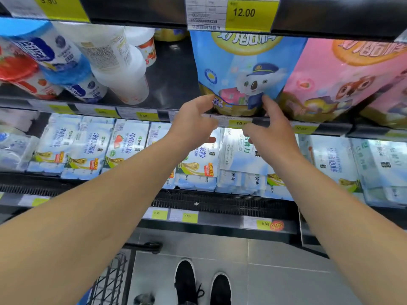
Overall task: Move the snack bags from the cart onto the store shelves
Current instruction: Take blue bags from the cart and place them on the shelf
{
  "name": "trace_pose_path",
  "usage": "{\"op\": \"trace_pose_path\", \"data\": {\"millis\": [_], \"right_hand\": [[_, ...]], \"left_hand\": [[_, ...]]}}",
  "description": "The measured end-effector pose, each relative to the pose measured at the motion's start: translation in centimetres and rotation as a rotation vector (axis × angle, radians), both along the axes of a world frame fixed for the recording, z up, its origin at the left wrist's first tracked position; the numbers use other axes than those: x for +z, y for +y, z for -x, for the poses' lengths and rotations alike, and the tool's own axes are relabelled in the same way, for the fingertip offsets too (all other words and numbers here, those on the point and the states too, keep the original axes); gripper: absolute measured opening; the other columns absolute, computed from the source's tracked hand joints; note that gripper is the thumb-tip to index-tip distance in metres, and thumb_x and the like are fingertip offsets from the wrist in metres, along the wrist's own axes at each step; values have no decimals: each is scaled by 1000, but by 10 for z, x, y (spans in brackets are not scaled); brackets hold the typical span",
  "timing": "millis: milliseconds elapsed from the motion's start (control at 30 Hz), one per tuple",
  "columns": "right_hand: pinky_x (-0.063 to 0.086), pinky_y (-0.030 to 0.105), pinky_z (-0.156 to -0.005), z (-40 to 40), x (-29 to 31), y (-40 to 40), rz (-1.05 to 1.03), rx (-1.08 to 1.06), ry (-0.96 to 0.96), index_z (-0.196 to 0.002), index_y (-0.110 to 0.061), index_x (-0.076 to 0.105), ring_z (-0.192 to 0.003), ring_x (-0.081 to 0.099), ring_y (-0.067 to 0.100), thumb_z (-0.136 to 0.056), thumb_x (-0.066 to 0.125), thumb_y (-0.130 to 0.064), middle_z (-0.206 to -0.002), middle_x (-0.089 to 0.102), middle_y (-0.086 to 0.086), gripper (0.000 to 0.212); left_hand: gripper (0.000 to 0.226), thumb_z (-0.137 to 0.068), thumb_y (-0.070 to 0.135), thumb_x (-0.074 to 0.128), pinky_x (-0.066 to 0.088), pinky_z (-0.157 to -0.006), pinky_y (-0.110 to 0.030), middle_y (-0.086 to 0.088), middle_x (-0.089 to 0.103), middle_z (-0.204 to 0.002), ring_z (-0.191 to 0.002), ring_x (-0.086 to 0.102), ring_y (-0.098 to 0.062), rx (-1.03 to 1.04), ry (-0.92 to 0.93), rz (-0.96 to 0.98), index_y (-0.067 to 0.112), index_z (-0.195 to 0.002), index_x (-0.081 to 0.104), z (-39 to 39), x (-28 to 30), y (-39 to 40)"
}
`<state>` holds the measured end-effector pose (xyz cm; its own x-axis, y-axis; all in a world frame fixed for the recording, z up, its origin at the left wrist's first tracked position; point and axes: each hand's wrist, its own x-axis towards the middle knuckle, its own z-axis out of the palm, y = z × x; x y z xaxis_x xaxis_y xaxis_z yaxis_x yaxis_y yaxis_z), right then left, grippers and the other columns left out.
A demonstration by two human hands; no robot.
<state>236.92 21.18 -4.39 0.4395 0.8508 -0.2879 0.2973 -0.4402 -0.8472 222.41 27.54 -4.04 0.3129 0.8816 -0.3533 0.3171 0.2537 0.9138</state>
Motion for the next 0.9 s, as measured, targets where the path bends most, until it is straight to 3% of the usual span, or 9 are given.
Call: {"op": "trace_pose_path", "data": {"millis": [133,233,300,367,433,500,767,900], "right_hand": [[50,49,-99,-5,4,-13,44,55,-33,-144,-37,40,-122,52,16,-74,61,-34,-137,49,-11,73],[47,41,-99,-5,6,-21,58,120,-51,-144,-32,41,-111,55,10,-88,61,-30,-135,49,-13,59],[42,31,-89,-5,7,-27,74,180,-87,-144,-31,41,-96,56,5,-91,59,-30,-132,50,-14,56],[37,28,-85,0,10,-32,74,237,-113,-141,-30,44,-99,56,9,-90,59,-30,-129,51,-15,53],[42,31,-85,9,13,-36,72,276,-136,-137,-30,47,-105,55,11,-89,60,-29,-128,53,-14,50],[49,37,-89,21,15,-38,55,325,-150,-136,-29,49,-109,56,12,-88,62,-29,-131,54,-12,50],[44,33,-98,113,12,-46,-16,628,-191,-137,-25,49,-114,54,13,-86,64,-24,-136,53,-6,53],[45,37,-102,169,16,-57,-67,772,-227,-135,-25,51,-115,55,12,-84,63,-24,-134,54,-6,52]], "left_hand": [[50,-92,3,56,58,-88,-40,11,57,-118,-105,61,-13,58,52,-2,23,-138,52,5,6,-15],[51,-91,10,59,55,-93,-39,6,60,-126,-108,61,-13,95,113,-17,20,-140,51,15,7,-25],[51,-90,13,60,55,-89,-33,5,59,-133,-115,59,-13,111,152,-25,21,-139,51,23,6,-32],[50,-89,17,61,52,-91,-32,6,61,-132,-118,58,-12,143,179,-36,21,-138,53,34,6,-42],[49,-89,20,62,49,-100,-36,6,62,-130,-118,58,-11,160,204,-36,22,-137,54,46,6,-50],[47,-90,23,62,49,-99,-34,5,62,-131,-116,59,-10,165,236,-50,23,-136,55,59,5,-58],[47,-93,28,62,43,-99,-26,7,58,-134,-120,55,-10,278,399,-93,23,-139,52,152,5,-111],[39,-89,22,62,47,-100,-28,13,64,-117,-110,59,-5,425,460,-154,26,-128,61,206,13,-144]]}}
